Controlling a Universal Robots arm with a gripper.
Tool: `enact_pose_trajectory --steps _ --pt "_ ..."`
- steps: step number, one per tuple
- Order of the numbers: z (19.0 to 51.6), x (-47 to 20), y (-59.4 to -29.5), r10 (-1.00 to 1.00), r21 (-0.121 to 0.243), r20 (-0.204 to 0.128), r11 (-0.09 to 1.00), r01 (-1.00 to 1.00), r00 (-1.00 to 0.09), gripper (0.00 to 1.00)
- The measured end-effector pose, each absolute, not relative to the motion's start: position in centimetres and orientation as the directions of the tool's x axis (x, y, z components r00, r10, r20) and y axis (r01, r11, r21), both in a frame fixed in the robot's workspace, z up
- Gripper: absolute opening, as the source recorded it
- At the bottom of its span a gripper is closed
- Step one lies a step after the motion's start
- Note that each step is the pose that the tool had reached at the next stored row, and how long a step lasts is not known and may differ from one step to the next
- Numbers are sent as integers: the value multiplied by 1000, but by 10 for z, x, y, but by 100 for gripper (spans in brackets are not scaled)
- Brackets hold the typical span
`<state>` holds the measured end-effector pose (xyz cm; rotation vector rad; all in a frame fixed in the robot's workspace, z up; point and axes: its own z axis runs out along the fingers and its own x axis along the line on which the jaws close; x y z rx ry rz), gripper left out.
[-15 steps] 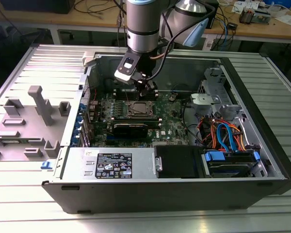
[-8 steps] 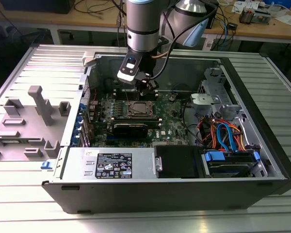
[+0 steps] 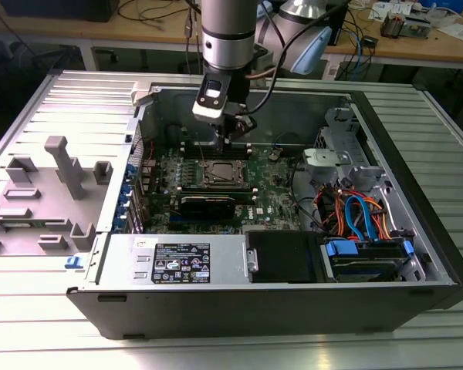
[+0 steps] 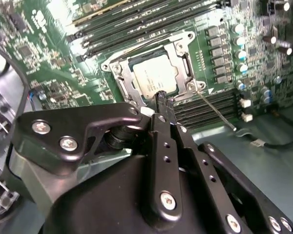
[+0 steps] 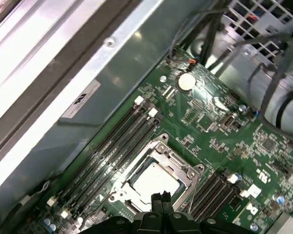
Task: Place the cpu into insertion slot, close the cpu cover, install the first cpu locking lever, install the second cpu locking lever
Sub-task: 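Install the first cpu locking lever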
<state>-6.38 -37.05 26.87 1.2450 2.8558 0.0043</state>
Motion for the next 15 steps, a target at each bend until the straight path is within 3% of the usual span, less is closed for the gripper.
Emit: enact_pose_trajectory --steps 15 --pt "268 -64 -371 451 13 -23 893 451 -892 11"
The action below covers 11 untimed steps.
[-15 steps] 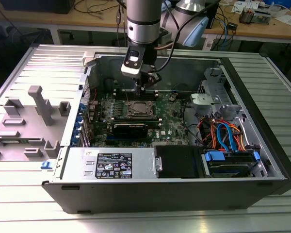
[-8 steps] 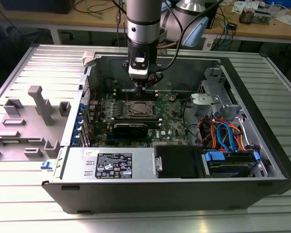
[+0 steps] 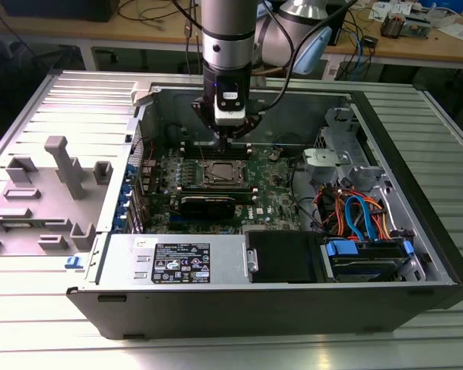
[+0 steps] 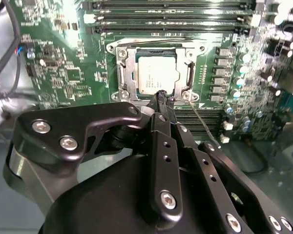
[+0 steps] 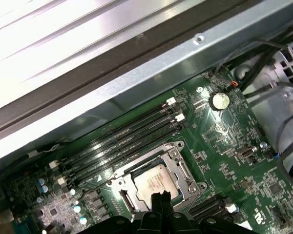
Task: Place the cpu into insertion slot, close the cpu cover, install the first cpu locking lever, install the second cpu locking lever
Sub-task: 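Install the first cpu locking lever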
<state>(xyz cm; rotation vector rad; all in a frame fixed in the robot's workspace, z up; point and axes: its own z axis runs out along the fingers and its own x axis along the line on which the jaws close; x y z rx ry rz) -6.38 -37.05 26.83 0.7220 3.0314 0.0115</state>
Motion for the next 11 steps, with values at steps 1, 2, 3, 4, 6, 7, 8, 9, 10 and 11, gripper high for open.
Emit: enact_pose_trajectory --steps 1,2,3,4,6,7,8,9,10,11 --pt "268 -64 -371 434 13 -23 901 434 -901 11" --pt "268 -64 -371 428 13 -23 904 427 -904 11" --pt "268 -64 -371 427 13 -23 904 427 -904 11" --pt "268 -64 -371 427 13 -23 904 427 -904 11" --pt "268 -64 -371 427 13 -23 904 427 -904 11" --pt "268 -64 -371 427 13 -23 904 427 -904 11" --pt "268 -64 -371 427 13 -23 904 427 -904 11" --pt "268 -64 -371 427 13 -23 904 427 -904 11" --pt "268 -64 -371 427 13 -23 904 427 -904 11" --pt "268 -64 -371 427 13 -23 904 427 -904 11"
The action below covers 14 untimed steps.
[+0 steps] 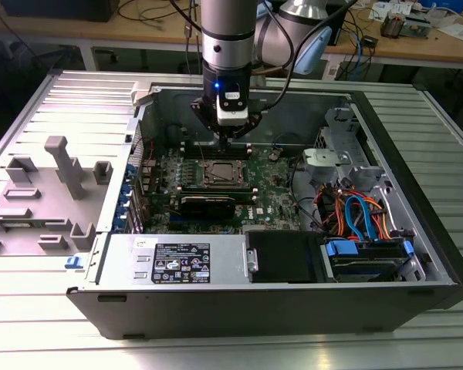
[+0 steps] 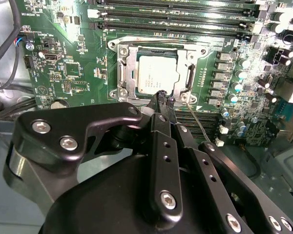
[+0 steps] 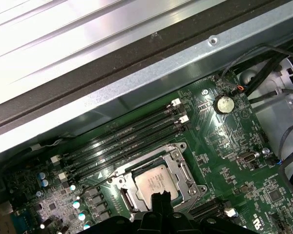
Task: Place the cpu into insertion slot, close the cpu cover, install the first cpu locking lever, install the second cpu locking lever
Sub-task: 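Install the first cpu locking lever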
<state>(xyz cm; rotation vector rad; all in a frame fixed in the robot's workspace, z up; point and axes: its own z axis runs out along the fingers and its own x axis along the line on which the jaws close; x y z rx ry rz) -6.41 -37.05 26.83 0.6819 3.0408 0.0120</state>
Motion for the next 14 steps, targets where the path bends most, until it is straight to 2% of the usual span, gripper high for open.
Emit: enact_pose_trajectory --steps 14 --pt "268 -64 -371 327 13 -23 945 327 -945 11"
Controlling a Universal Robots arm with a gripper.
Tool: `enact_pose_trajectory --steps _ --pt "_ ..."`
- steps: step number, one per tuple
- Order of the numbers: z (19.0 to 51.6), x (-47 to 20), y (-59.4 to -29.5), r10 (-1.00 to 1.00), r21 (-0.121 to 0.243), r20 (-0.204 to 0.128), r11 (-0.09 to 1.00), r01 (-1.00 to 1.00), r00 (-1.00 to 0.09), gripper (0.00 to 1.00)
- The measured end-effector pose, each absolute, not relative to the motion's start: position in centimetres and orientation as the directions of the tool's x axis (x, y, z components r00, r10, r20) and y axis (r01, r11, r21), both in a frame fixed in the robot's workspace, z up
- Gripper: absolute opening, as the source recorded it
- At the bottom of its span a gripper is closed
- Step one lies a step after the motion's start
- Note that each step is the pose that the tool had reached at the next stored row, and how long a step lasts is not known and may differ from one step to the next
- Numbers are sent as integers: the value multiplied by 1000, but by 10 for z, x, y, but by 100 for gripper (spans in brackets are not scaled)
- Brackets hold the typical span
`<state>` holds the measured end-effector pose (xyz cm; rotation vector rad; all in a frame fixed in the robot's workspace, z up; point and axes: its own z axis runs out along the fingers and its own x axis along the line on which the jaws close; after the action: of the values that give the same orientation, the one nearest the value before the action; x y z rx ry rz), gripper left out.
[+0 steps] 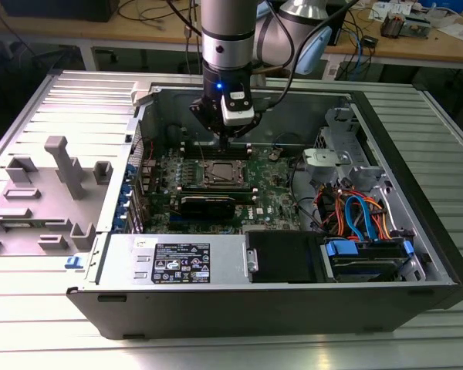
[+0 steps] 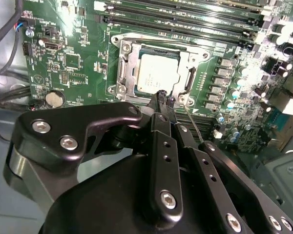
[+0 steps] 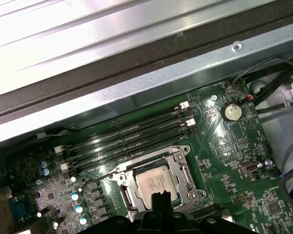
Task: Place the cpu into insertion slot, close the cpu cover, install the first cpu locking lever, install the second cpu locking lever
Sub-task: 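Install the first cpu locking lever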
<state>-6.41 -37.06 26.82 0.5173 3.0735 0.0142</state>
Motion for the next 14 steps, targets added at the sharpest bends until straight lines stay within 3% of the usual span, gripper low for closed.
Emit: enact_pose_trajectory --steps 14 --pt "268 -64 -371 314 13 -23 949 314 -949 11"
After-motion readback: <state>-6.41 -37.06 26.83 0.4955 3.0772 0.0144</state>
